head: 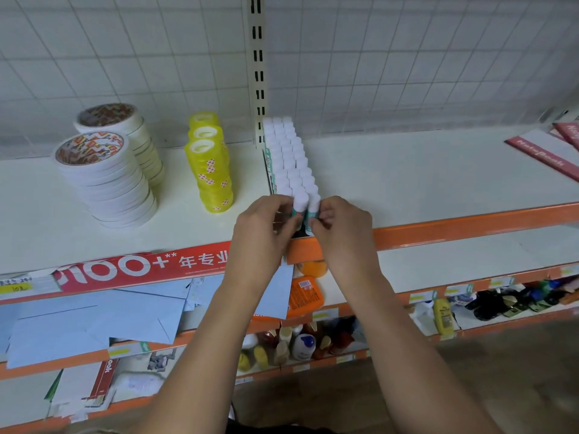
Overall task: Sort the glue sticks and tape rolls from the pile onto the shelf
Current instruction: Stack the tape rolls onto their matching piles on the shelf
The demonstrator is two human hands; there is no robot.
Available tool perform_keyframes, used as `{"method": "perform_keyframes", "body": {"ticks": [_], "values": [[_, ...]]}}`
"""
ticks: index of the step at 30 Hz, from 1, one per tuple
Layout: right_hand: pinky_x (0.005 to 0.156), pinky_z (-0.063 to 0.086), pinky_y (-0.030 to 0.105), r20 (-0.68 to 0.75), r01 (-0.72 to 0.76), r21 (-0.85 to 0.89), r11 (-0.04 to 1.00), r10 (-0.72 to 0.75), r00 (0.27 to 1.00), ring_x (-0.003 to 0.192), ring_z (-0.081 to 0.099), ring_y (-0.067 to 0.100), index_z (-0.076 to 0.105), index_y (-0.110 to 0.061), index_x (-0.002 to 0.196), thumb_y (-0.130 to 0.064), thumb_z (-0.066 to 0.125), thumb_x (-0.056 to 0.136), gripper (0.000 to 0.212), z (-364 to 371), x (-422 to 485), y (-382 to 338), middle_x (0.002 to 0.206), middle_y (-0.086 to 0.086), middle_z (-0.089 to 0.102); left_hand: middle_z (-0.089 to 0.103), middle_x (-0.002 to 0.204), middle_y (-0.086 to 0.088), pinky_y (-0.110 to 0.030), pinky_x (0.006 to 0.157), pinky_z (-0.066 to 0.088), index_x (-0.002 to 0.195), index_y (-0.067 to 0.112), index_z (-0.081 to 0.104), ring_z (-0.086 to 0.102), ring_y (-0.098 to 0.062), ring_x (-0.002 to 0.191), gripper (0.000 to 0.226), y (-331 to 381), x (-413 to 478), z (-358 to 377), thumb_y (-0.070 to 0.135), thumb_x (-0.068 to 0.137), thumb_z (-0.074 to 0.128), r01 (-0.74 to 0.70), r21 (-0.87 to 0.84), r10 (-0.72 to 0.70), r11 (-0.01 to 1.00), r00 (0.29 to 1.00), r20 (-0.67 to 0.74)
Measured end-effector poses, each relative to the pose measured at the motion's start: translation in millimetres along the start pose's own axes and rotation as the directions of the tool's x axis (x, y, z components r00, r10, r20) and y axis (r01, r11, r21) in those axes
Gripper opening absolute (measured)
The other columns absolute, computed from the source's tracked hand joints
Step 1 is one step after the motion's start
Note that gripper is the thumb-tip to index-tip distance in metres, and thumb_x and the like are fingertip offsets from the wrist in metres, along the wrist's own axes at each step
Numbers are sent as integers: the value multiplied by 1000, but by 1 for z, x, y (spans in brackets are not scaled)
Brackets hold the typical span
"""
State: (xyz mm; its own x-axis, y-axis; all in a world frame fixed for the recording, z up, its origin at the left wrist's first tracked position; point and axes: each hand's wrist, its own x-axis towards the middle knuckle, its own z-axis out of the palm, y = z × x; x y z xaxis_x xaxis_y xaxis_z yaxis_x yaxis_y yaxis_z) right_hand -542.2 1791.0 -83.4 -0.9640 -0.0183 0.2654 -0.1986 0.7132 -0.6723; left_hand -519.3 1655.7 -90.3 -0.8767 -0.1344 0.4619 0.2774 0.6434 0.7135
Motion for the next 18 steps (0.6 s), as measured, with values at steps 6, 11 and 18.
{"method": "perform_keyframes", "body": {"ticks": [6,11,18], "values": [[83,54,32,25,3,3,1000,-3,1000,88,65,15,67,-10,107,-16,66,90,17,-1,0,1,97,3,71,71,89,-3,-40,75,56,97,9,69,67,-18,81,14,7,-4,11,16,84,70,102,26,-101,994,994,-35],[81,53,39,27,21,-27,999,-21,999,86,65,18,66,-9,104,-18,64,92,15,3,0,4,94,4,70,70,84,-3,-41,71,54,92,10,68,65,-21,76,12,12,-2,18,19,83,69,156,96,-152,983,987,-47],[83,52,34,106,53,-149,987,-38,994,94,63,20,64,-9,111,-23,63,93,23,-3,-7,5,105,5,68,64,87,-5,-35,66,46,92,11,67,58,-24,76,20,12,-6,9,30,91,63,75,333,-88,940,996,23]]}}
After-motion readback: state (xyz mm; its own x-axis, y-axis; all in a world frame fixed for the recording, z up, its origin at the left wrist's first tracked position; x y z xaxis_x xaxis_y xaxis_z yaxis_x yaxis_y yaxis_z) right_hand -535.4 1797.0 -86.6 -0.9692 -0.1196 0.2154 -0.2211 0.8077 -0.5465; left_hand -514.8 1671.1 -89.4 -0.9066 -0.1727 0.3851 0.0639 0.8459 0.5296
